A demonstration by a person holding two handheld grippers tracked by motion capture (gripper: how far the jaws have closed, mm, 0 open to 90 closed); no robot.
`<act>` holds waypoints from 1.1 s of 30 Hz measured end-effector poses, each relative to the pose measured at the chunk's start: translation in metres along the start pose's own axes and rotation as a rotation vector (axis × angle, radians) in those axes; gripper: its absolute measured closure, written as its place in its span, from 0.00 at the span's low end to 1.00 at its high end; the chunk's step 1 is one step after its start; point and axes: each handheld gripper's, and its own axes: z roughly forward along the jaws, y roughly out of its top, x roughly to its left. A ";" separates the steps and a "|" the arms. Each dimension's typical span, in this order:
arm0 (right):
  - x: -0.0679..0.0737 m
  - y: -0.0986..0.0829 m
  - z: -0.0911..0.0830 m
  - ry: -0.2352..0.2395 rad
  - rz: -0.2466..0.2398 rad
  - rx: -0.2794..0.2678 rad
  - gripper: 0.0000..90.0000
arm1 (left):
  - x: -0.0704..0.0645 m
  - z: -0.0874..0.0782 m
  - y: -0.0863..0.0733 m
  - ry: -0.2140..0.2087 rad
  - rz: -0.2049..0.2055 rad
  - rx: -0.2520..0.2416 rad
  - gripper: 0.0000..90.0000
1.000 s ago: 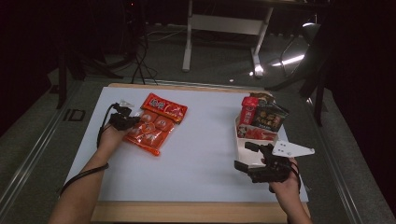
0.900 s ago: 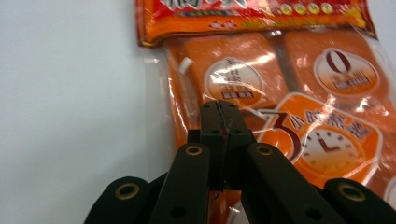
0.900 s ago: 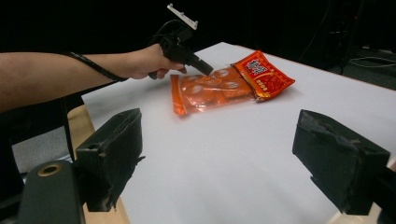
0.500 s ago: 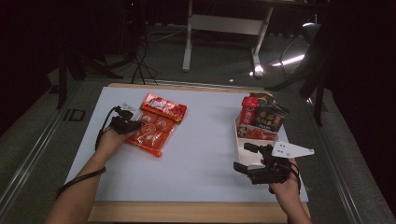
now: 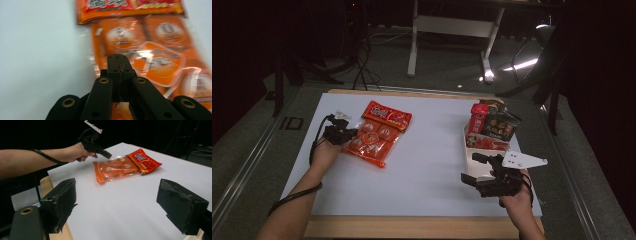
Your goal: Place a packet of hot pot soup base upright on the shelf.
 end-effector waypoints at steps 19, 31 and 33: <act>0.001 0.000 0.003 0.017 0.010 0.008 0.18 | -0.019 0.015 0.001 -0.068 0.062 0.126 1.00; 0.004 0.001 0.003 0.022 -0.003 0.009 0.18 | -0.050 0.008 -0.005 -0.109 0.085 0.144 1.00; 0.004 0.001 0.003 0.024 -0.001 0.008 0.18 | -0.048 0.008 -0.004 -0.112 0.083 0.143 1.00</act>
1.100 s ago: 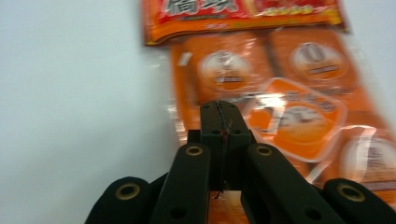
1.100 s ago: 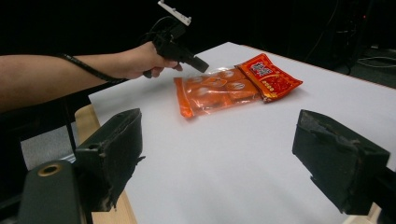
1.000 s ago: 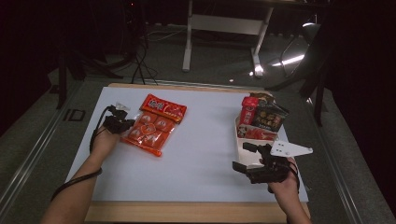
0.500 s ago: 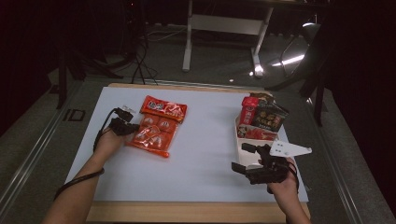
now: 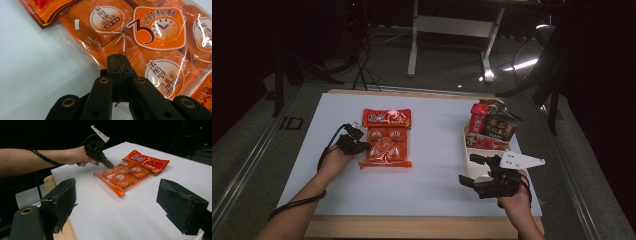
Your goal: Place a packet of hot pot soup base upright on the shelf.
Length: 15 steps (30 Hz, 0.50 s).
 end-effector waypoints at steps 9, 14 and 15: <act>0.000 -0.001 0.000 -0.002 0.000 0.003 0.18 | 0.019 0.006 0.024 0.063 -0.068 -0.089 1.00; 0.001 -0.002 0.001 0.003 -0.002 0.007 0.18 | 0.027 0.016 0.043 0.082 -0.083 -0.095 1.00; 0.000 -0.002 0.001 0.003 -0.001 0.008 0.18 | 0.028 0.017 0.047 0.086 -0.083 -0.095 1.00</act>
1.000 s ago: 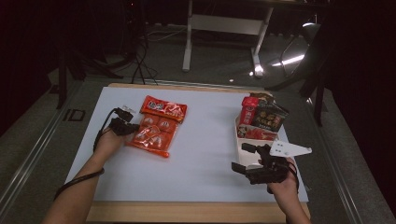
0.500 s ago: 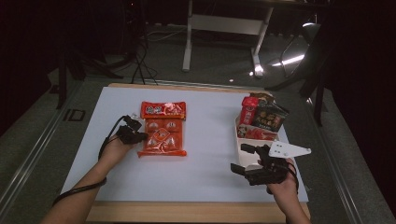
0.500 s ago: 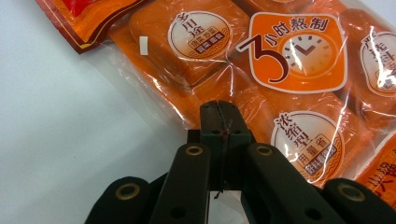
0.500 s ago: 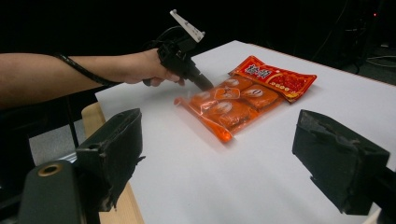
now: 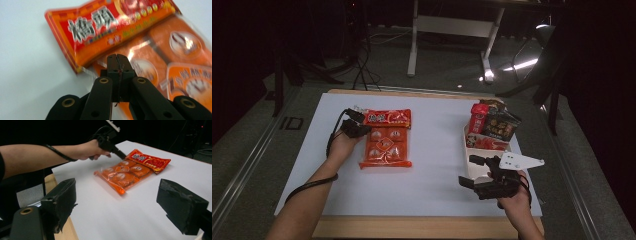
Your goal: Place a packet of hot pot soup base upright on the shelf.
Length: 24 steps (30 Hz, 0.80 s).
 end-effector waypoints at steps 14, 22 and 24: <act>-0.003 -0.003 -0.001 0.009 0.011 -0.004 0.18 | 0.001 0.032 0.019 0.031 0.069 0.078 1.00; -0.001 -0.001 -0.001 0.012 0.004 -0.005 0.18 | -0.016 0.033 0.017 0.009 0.124 0.062 1.00; -0.001 -0.002 -0.001 0.011 0.006 -0.005 0.18 | -0.021 0.031 0.015 -0.004 0.138 0.066 1.00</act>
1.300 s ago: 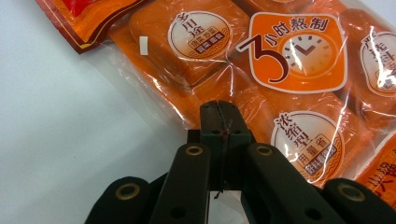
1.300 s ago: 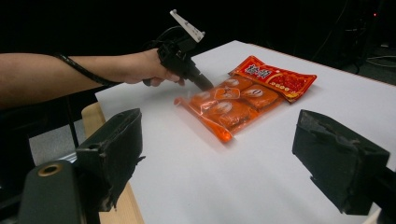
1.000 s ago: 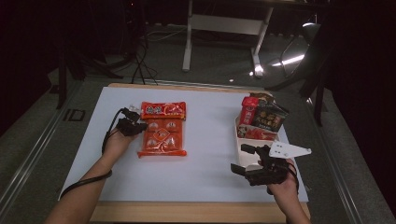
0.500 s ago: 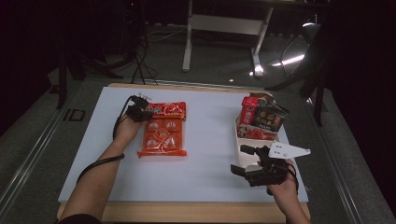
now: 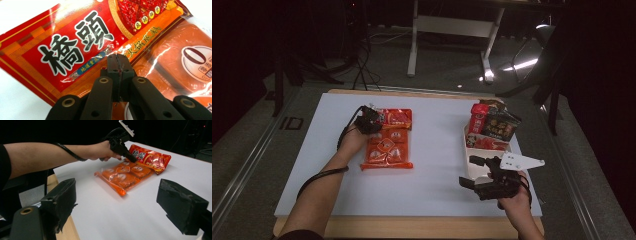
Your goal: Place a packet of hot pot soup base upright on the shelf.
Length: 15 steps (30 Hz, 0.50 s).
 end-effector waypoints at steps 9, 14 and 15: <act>0.001 -0.002 0.002 0.003 0.005 0.008 0.18 | -0.027 -0.009 -0.010 -0.080 0.037 -0.002 1.00; 0.001 -0.002 0.004 0.000 0.000 0.017 0.18 | -0.046 -0.014 -0.014 -0.127 0.071 0.005 1.00; 0.001 -0.002 0.004 -0.002 -0.002 0.017 0.18 | -0.052 -0.015 -0.015 -0.149 0.080 0.003 1.00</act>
